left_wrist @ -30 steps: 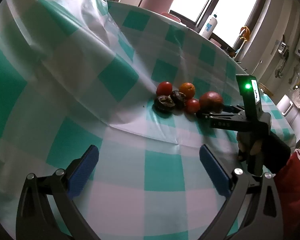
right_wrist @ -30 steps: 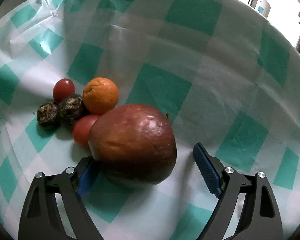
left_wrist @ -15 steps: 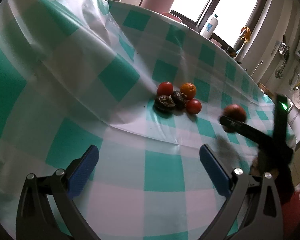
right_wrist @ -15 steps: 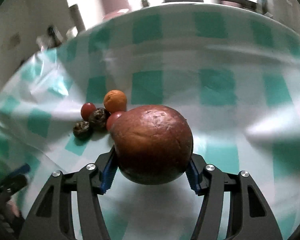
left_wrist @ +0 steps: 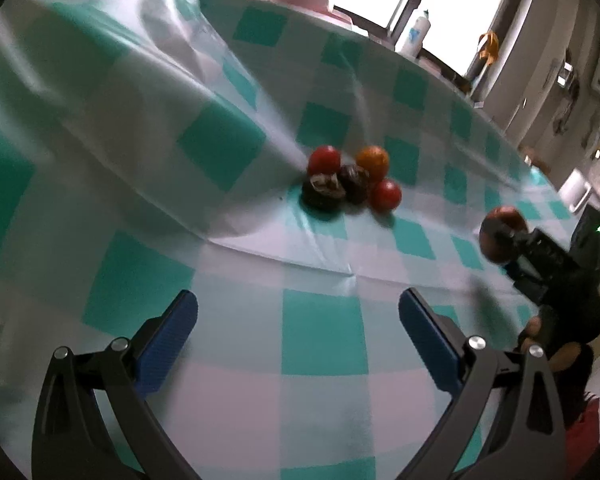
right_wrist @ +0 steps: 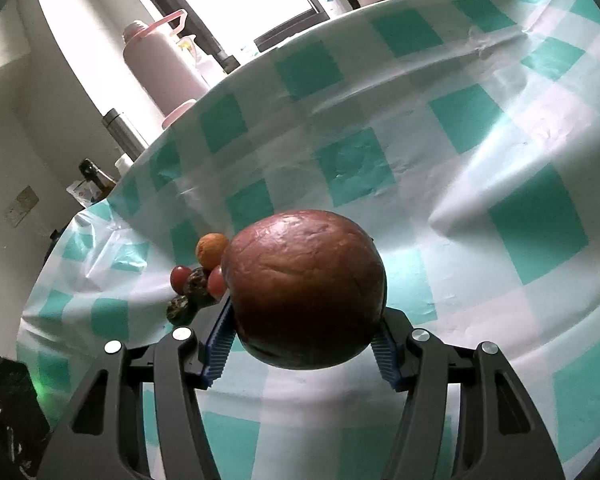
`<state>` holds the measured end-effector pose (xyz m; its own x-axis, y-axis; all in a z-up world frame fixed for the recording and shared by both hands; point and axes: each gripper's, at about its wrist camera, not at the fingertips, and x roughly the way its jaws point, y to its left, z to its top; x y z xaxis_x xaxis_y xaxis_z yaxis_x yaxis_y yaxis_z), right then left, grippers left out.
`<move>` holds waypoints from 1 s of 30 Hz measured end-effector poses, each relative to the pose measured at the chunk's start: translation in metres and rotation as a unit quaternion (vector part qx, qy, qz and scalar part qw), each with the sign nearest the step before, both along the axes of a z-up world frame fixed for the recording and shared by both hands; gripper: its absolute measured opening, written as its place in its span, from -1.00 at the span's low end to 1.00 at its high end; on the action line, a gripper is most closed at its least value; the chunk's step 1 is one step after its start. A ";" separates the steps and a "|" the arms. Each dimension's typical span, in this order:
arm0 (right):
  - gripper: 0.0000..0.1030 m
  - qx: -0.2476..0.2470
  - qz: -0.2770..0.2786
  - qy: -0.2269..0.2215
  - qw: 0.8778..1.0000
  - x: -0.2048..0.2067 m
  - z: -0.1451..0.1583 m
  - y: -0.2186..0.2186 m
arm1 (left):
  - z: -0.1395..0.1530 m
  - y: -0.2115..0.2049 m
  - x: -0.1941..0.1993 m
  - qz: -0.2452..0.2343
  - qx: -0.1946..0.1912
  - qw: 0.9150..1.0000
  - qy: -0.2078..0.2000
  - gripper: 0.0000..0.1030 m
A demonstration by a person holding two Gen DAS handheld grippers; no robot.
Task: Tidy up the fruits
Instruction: 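Grasp the large dark red fruit with the right tool while the left tool grasps a dark brown fruit, then lift the dark red fruit and dark brown fruit and carry them toward the bin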
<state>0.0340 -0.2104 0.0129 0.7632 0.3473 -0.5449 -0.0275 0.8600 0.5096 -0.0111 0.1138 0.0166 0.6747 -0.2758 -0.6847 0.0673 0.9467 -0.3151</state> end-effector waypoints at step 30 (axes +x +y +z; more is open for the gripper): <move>0.14 -0.001 0.019 0.001 1.000 -0.001 0.000 0.005 | 0.000 -0.032 0.047 0.026 0.080 0.996 0.003 -0.17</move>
<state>0.0333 -0.2053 0.0127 0.7478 0.3754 -0.5476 -0.0595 0.8594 0.5078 0.0359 0.0815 0.0171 0.6808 -0.1276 -0.7213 0.0156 0.9870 -0.1599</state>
